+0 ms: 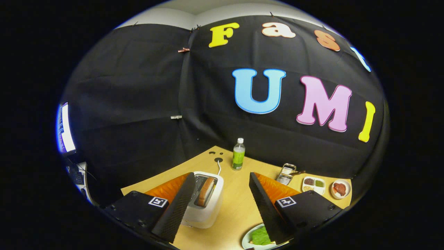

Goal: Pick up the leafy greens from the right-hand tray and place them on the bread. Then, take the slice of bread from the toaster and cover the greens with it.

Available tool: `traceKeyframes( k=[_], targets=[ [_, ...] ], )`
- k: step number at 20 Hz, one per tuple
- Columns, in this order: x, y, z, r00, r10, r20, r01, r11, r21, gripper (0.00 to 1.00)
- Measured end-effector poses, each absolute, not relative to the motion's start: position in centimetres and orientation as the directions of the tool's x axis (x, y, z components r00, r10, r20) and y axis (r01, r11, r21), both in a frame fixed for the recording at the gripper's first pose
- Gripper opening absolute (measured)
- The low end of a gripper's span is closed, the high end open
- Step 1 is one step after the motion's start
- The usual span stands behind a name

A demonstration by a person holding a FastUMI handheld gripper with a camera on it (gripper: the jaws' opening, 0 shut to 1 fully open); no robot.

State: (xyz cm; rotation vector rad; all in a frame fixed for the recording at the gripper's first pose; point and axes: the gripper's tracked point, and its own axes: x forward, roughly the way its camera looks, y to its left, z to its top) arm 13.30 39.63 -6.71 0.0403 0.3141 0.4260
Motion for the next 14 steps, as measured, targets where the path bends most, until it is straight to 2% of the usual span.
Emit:
traceKeyframes(
  k=[7,9,10,13,14],
  targets=[
    [17.7,46.8,-15.0,0.787,0.401,-0.469,-0.366,0.915,0.168,0.90],
    [18.4,47.5,-16.6,0.780,0.371,-0.505,-0.345,0.927,0.149,0.78],
    [18.6,47.7,-17.3,0.772,0.357,-0.525,-0.332,0.932,0.145,0.68],
    [18.8,48.1,-18.5,0.766,0.321,-0.556,-0.297,0.945,0.137,0.54],
    [18.7,48.1,-18.6,0.768,0.314,-0.558,-0.287,0.948,0.139,0.36]
  ],
)
